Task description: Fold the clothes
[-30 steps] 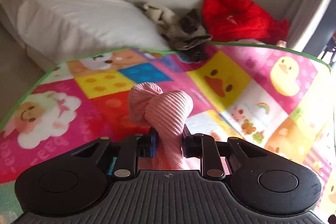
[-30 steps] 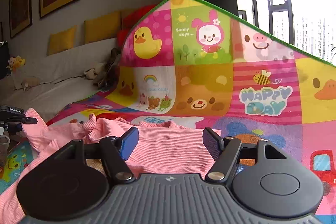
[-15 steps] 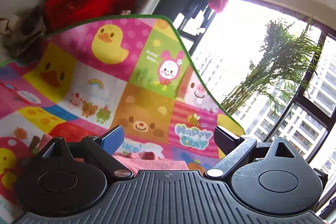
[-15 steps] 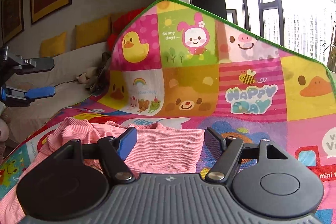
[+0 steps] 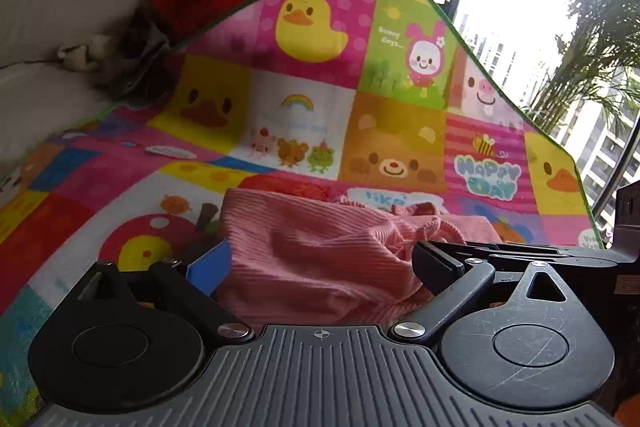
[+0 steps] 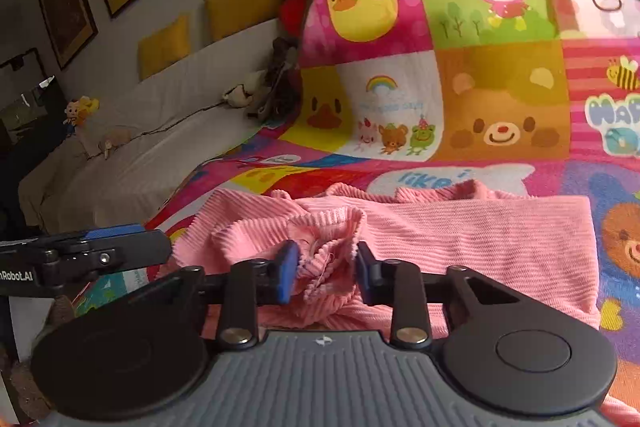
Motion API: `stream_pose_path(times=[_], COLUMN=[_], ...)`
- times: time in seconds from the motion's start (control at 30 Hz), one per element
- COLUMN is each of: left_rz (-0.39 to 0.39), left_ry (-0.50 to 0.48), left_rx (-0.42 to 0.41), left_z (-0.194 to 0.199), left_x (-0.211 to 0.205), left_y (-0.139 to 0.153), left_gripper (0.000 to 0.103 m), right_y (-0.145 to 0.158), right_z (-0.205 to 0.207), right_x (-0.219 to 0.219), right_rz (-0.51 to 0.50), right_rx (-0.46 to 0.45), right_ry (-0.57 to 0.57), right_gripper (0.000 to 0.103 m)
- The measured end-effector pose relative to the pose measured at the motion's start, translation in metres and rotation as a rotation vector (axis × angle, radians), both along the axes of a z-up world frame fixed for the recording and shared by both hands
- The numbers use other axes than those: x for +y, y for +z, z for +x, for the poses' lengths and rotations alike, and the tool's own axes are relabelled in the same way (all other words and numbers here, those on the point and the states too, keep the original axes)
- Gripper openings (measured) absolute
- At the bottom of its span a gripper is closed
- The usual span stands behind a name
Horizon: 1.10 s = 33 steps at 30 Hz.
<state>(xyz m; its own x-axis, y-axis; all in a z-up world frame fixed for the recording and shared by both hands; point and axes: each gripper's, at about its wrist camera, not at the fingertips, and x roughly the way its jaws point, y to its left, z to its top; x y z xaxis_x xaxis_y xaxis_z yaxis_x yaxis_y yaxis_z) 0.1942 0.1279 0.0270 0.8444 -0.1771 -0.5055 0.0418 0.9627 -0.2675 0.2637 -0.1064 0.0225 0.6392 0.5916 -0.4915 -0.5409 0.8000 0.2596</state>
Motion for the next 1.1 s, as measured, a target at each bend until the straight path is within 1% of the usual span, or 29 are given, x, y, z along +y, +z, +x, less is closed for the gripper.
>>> stream_pose_path(times=[0.03, 0.07, 0.1, 0.2, 0.27, 0.3, 0.37, 0.43, 0.5, 0.57, 0.6, 0.67, 0.7, 0.73, 0.77, 0.8, 0.83, 0.9, 0.93, 0.97, 1.0, 1.1], left_rz=[-0.001, -0.002, -0.005, -0.022, -0.03, -0.031, -0.027, -0.014, -0.001, -0.006, -0.01, -0.016, -0.03, -0.043, -0.057, -0.07, -0.082, -0.073, -0.067, -0.055, -0.043, -0.029], left_ry=[-0.003, -0.007, -0.012, -0.043, -0.073, -0.087, -0.111, -0.127, -0.126, -0.151, -0.168, -0.205, -0.207, -0.21, -0.212, -0.215, -0.221, -0.23, -0.235, -0.238, -0.241, -0.252], left_rx=[-0.003, -0.005, -0.009, -0.017, -0.005, 0.007, 0.035, 0.069, 0.077, 0.046, 0.029, -0.004, 0.008, 0.02, 0.033, 0.046, 0.066, 0.088, 0.097, 0.089, 0.08, 0.056], left_z=[0.0, 0.0, 0.0, 0.002, 0.006, 0.008, 0.012, 0.017, 0.018, 0.017, 0.017, 0.02, 0.025, 0.03, 0.035, 0.04, 0.042, 0.043, 0.043, 0.041, 0.04, 0.035], left_x=[0.0, -0.001, -0.002, -0.008, -0.015, -0.019, -0.026, -0.033, -0.038, -0.043, -0.046, -0.054, -0.058, -0.062, -0.065, -0.069, -0.072, -0.08, -0.083, -0.085, -0.086, -0.086], left_y=[0.001, 0.001, 0.002, 0.003, -0.001, -0.004, -0.009, -0.015, -0.015, -0.007, -0.003, 0.002, -0.002, -0.006, -0.01, -0.015, -0.022, -0.033, -0.039, -0.042, -0.045, -0.051], left_gripper=[0.1, 0.1, 0.1, 0.101, 0.102, 0.102, 0.102, 0.102, 0.102, 0.102, 0.102, 0.102, 0.103, 0.103, 0.103, 0.103, 0.103, 0.103, 0.103, 0.103, 0.103, 0.103], right_y=[0.008, 0.017, 0.028, 0.056, 0.061, 0.059, 0.044, 0.017, -0.011, -0.033, -0.038, -0.036, -0.032, -0.028, -0.022, -0.017, -0.012, 0.001, 0.007, 0.014, 0.017, 0.006], right_z=[-0.006, -0.01, -0.012, -0.01, -0.005, -0.001, 0.008, 0.018, 0.03, 0.037, 0.037, 0.036, 0.033, 0.029, 0.025, 0.02, 0.015, 0.008, 0.008, 0.008, 0.009, 0.026], right_x=[0.002, 0.001, -0.005, -0.029, -0.048, -0.057, -0.07, -0.077, -0.082, -0.088, -0.092, -0.099, -0.101, -0.101, -0.101, -0.101, -0.1, -0.097, -0.094, -0.091, -0.088, -0.077], right_rz=[-0.013, -0.021, -0.017, -0.019, -0.037, -0.045, -0.075, -0.134, -0.191, -0.225, -0.212, -0.18, -0.176, -0.177, -0.181, -0.184, -0.179, -0.144, -0.103, -0.062, -0.028, 0.036], right_rx=[-0.049, -0.094, -0.129, -0.204, -0.217, -0.202, -0.145, -0.082, -0.011, 0.042, 0.05, 0.051, 0.04, 0.016, -0.013, -0.042, -0.068, -0.104, -0.1, -0.096, -0.082, 0.03], right_ry=[0.003, 0.001, -0.01, -0.06, -0.111, -0.133, -0.164, -0.192, -0.214, -0.244, -0.246, -0.253, -0.259, -0.258, -0.252, -0.245, -0.235, -0.201, -0.174, -0.147, -0.126, -0.103], right_gripper=[0.011, 0.007, 0.006, 0.006, 0.006, 0.006, 0.006, 0.006, 0.007, 0.007, 0.007, 0.009, 0.015, 0.025, 0.031, 0.041, 0.045, 0.049, 0.055, 0.059, 0.067, 0.073])
